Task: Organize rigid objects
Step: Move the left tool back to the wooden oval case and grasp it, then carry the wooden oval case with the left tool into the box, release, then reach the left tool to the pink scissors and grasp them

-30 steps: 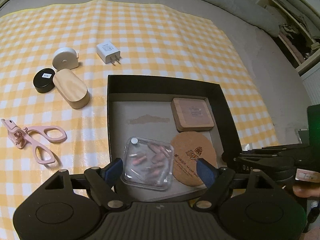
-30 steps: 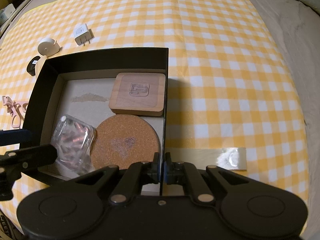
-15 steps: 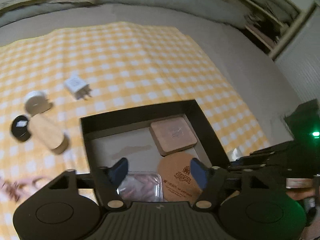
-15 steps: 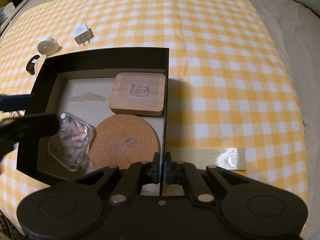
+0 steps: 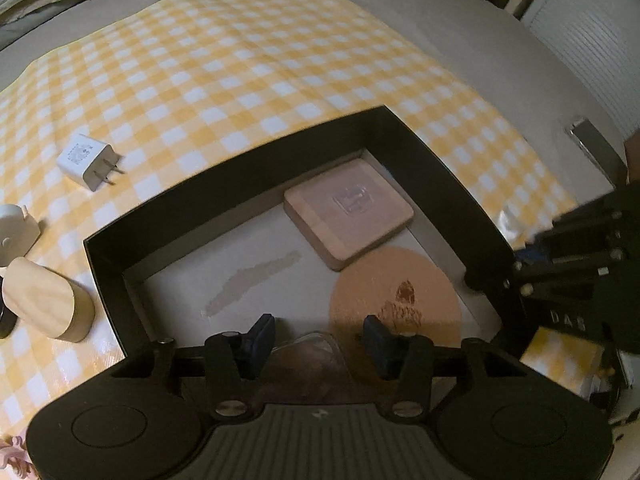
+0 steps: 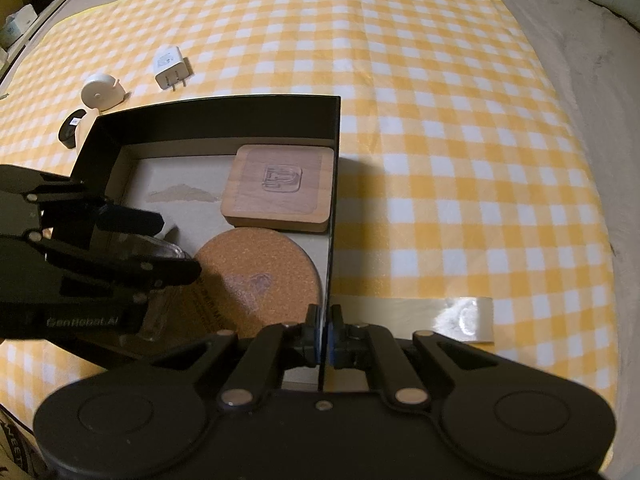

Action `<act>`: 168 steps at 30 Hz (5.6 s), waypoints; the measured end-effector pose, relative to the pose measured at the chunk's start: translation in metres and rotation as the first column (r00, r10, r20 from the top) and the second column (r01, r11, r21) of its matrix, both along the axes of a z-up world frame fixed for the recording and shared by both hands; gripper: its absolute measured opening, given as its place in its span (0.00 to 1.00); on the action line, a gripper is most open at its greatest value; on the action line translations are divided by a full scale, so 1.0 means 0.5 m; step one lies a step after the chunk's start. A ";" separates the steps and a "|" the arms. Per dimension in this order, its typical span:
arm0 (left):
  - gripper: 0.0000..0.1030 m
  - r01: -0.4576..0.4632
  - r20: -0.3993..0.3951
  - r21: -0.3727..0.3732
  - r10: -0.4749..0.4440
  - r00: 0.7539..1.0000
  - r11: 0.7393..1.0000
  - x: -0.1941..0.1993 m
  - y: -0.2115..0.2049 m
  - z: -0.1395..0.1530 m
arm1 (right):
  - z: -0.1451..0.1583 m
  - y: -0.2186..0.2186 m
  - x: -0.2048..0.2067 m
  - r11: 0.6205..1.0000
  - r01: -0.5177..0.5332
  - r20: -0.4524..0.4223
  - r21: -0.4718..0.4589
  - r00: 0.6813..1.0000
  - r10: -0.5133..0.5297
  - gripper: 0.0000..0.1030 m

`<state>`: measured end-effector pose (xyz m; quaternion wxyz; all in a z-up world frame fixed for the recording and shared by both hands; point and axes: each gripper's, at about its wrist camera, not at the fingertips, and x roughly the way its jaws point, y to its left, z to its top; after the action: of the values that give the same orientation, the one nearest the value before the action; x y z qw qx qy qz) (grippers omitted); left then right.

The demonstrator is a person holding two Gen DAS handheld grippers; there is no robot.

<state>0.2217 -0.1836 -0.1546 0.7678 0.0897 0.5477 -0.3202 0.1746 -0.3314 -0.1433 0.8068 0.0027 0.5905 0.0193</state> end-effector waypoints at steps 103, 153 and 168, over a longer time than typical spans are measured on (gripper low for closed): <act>0.85 -0.311 0.019 -0.265 0.327 0.945 0.913 0.031 0.116 0.122 | 0.000 0.006 0.002 1.000 -0.019 0.000 -0.009 1.000 0.019 0.05; 0.97 -0.490 0.070 -0.140 0.502 0.862 0.860 -0.024 0.050 0.126 | -0.001 0.008 -0.007 0.999 -0.037 0.007 -0.020 0.999 0.037 0.05; 1.00 -0.421 0.197 -0.230 0.466 0.863 0.877 -0.100 0.190 0.224 | -0.007 0.009 0.003 0.999 -0.032 0.006 -0.027 0.999 0.033 0.04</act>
<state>0.1716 -0.0885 -0.0428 0.8876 -0.0696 0.4229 -0.1685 0.1759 -0.3270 -0.1465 0.8081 -0.0176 0.5882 0.0246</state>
